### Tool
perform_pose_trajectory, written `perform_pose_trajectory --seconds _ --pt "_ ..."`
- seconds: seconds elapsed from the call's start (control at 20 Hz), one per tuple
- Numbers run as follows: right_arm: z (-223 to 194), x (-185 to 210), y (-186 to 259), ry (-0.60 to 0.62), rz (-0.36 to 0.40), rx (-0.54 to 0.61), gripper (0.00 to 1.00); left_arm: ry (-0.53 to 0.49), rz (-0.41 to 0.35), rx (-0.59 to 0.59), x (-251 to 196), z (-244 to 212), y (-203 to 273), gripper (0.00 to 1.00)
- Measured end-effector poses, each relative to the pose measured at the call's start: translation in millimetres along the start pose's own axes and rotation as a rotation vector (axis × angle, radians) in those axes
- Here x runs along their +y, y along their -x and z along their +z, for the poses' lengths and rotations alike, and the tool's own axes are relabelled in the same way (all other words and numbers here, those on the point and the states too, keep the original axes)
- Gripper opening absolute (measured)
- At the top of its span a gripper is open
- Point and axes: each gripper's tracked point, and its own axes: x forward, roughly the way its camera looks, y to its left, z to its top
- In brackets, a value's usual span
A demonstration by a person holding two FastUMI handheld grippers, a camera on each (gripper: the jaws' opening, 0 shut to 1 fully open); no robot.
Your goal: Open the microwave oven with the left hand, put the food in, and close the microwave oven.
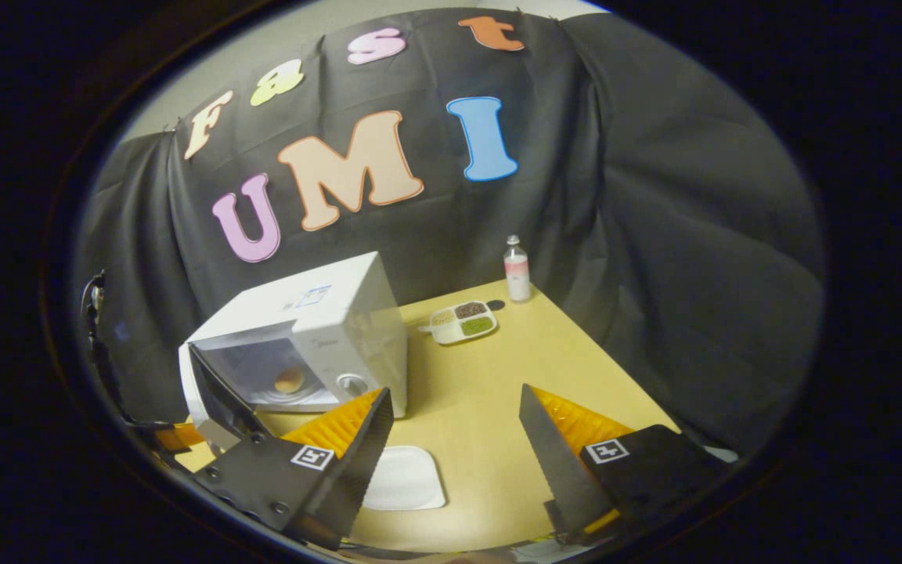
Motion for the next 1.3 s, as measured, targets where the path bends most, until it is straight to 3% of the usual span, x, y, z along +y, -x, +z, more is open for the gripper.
perform_pose_trajectory --seconds 0.05,0.1,0.15,0.3,0.35,0.4,0.7,0.75,0.8,0.85,1.3 --pt "2.9 -4.8 -0.6 0.002 0.000 -0.005 1.00 0.006 0.002 -0.007 -4.8 1.8 -1.9 0.01" --pt "4.5 -8.7 -2.4 0.002 0.001 -0.011 0.92 0.008 0.002 -0.014 -10.0 5.2 -4.9 0.01" --pt "6.3 -11.2 -3.5 0.000 0.005 -0.014 1.00 0.007 0.003 -0.018 -14.5 7.0 -9.0 0.01" --pt "6.7 -17.8 -9.0 -0.004 0.014 -0.012 1.00 -0.005 0.009 -0.034 -27.1 16.1 -16.3 0.01" --pt "5.1 -20.2 -10.0 -0.006 0.015 -0.007 0.92 -0.011 0.010 -0.038 -30.5 19.7 -18.7 0.01" --pt "3.8 -22.8 -10.9 -0.009 0.013 -0.002 1.00 -0.015 0.008 -0.045 -34.4 23.8 -22.2 0.01" --pt "-3.9 -41.1 -16.9 -0.092 -0.009 0.022 1.00 -0.041 -0.022 -0.070 -56.3 41.4 -38.3 0.01" --pt "-5.1 -44.6 -18.5 -0.103 -0.018 0.026 0.92 -0.048 -0.028 -0.070 -58.9 43.2 -42.5 0.01" --pt "-4.2 -49.0 -19.5 -0.113 -0.031 0.023 0.92 -0.054 -0.032 -0.069 -61.8 45.1 -44.2 0.01" --pt "-3.1 -53.5 -21.1 -0.120 -0.043 0.016 1.00 -0.061 -0.037 -0.071 -63.2 47.2 -47.1 0.01" --pt "4.6 -49.1 -24.5 -0.098 -0.052 -0.006 1.00 -0.056 -0.074 -0.091 -80.2 68.8 -72.0 0.01"
